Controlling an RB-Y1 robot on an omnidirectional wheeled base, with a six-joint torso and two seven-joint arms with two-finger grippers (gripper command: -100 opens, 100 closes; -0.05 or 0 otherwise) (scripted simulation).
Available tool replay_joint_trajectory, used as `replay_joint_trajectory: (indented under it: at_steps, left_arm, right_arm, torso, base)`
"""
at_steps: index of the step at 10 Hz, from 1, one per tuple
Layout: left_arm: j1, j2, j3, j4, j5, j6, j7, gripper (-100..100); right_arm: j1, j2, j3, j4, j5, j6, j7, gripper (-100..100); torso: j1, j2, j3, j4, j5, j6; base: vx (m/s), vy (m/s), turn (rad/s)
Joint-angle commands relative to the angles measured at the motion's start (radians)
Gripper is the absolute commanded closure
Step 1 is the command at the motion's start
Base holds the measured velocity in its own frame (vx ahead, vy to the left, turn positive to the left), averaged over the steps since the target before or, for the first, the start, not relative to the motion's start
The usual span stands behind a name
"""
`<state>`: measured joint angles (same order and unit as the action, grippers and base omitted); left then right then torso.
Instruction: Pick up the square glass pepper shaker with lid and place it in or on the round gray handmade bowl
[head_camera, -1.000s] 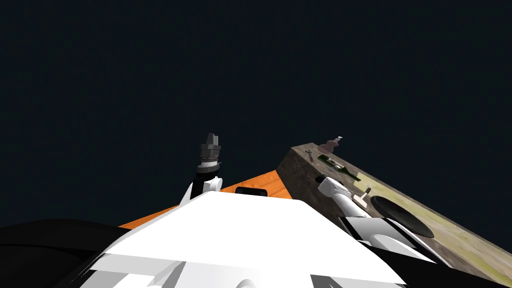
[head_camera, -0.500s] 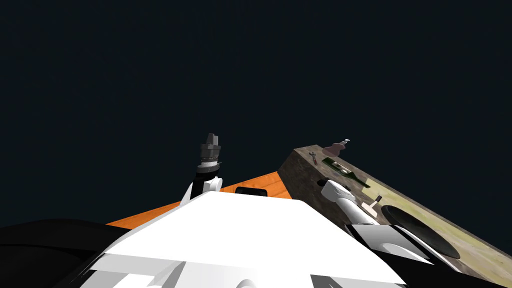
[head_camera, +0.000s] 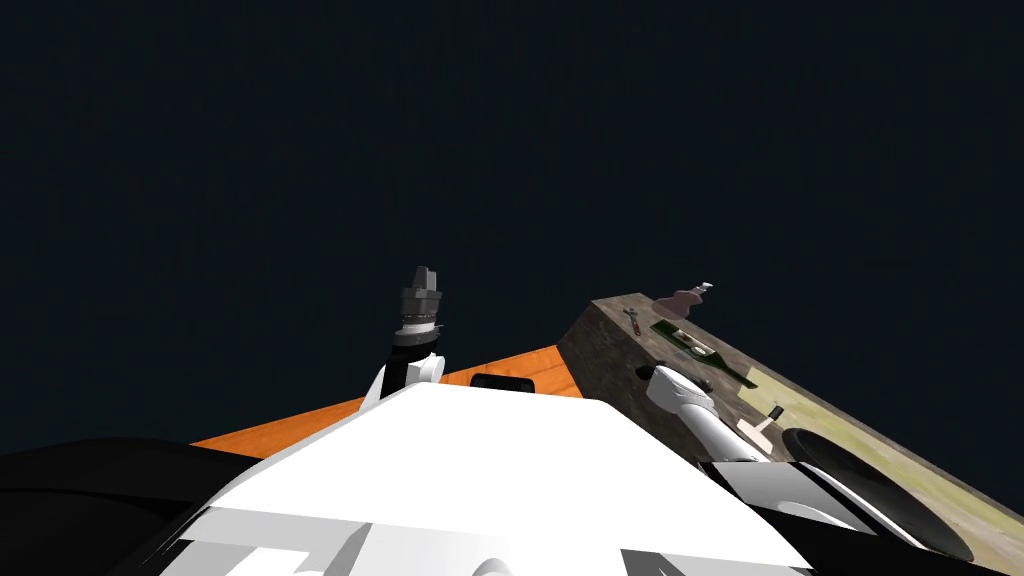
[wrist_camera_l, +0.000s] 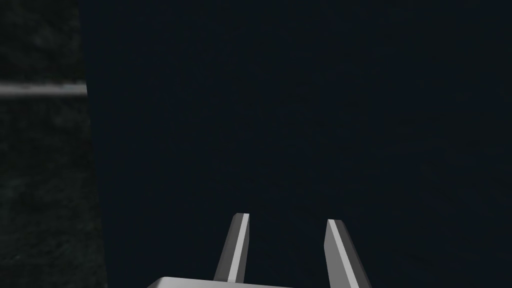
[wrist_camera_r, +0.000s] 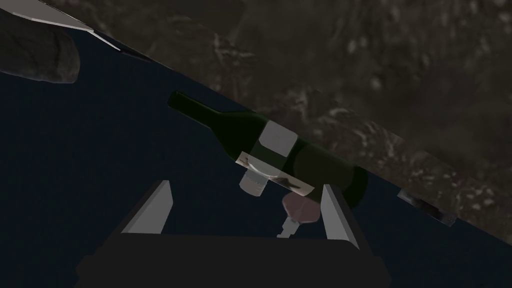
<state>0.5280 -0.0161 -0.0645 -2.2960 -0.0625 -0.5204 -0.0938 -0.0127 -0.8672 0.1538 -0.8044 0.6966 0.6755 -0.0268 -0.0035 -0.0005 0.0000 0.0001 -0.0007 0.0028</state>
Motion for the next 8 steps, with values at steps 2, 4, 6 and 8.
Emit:
replay_joint_trajectory:
  at_steps: [2,4,6,8]
  left_arm:
    - [0.0,0.0,0.0,0.0,0.0,0.0,0.0,0]
    - [0.0,0.0,0.0,0.0,0.0,0.0,0.0,0]
    - [0.0,0.0,0.0,0.0,0.0,0.0,0.0,0]
    - [0.0,0.0,0.0,0.0,0.0,0.0,0.0,0]
  right_arm:
    - [0.022,-0.001,0.007,-0.006,0.032,0.029,-0.065,-100]
    - [0.045,-0.001,0.013,-0.016,0.059,0.061,-0.119,-100]
    - [0.067,-0.001,0.019,-0.026,0.085,0.092,-0.173,-100]
    - [0.089,0.001,0.025,-0.035,0.111,0.124,-0.225,-100]
  torso:
    - [0.0,0.0,0.0,0.0,0.0,0.0]
    - [-0.001,-0.001,-0.001,0.0,0.0,0.0]
    - [-0.002,-0.001,-0.001,0.0,0.0,0.0]
    - [-0.003,-0.001,-0.001,0.0,0.0,0.0]
  base:
    - [0.017,-0.017,0.088]
    - [0.025,-0.031,0.08]
    - [0.025,-0.045,0.072]
    - [0.022,-0.045,0.086]
